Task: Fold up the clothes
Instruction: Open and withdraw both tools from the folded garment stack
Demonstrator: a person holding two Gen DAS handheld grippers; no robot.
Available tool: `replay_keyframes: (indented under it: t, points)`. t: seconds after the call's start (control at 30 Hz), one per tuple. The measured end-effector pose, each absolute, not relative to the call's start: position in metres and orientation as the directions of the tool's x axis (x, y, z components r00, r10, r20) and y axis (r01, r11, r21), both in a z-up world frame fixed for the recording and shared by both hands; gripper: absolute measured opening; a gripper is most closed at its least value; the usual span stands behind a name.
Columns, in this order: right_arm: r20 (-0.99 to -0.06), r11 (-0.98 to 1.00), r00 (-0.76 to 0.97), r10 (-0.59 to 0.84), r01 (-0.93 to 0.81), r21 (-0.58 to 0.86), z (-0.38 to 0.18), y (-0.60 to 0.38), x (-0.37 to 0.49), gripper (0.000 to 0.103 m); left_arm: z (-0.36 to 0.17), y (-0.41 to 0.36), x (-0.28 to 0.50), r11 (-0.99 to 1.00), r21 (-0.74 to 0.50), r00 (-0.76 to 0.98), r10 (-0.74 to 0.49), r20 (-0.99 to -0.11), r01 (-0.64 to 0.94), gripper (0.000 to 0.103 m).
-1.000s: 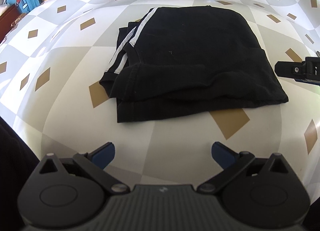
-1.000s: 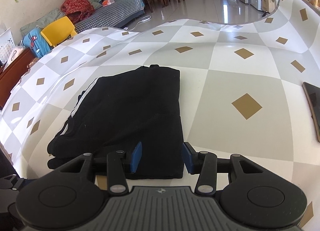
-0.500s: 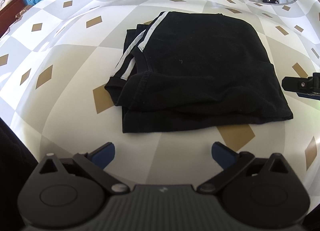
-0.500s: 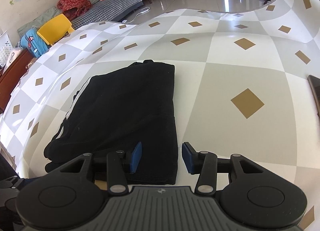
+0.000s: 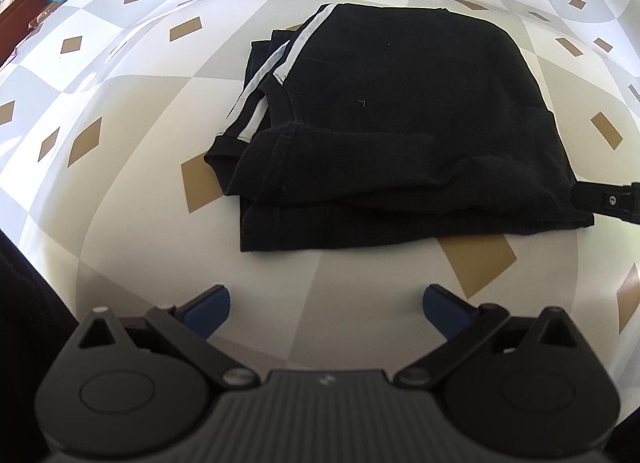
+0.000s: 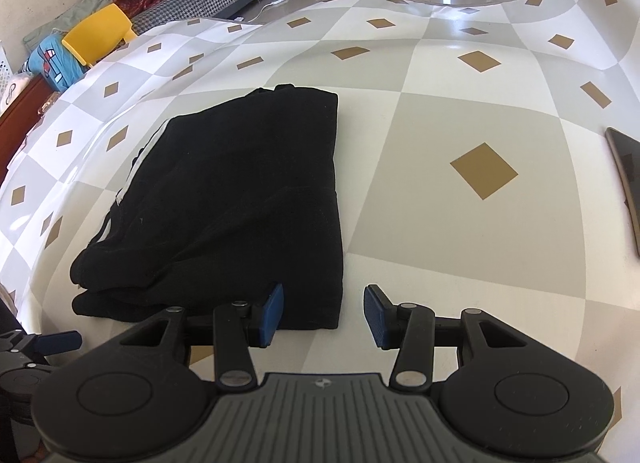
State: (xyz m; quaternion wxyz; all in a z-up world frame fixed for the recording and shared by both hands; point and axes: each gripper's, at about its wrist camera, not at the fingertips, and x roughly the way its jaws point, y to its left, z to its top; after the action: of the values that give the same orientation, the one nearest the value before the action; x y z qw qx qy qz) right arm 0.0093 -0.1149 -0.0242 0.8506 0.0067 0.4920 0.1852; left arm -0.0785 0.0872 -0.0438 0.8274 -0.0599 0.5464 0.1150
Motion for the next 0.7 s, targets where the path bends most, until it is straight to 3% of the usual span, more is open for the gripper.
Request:
replay_keyframes:
  t: [0.7]
  points:
    - [-0.857, 0.921, 0.408, 0.314, -0.351, 0.17, -0.027, -0.108, -0.006, 0.044, -0.044, 0.078, -0.09, 0.971, 0.062, 0.377, 0.148, -0.914, -0.231, 0.103]
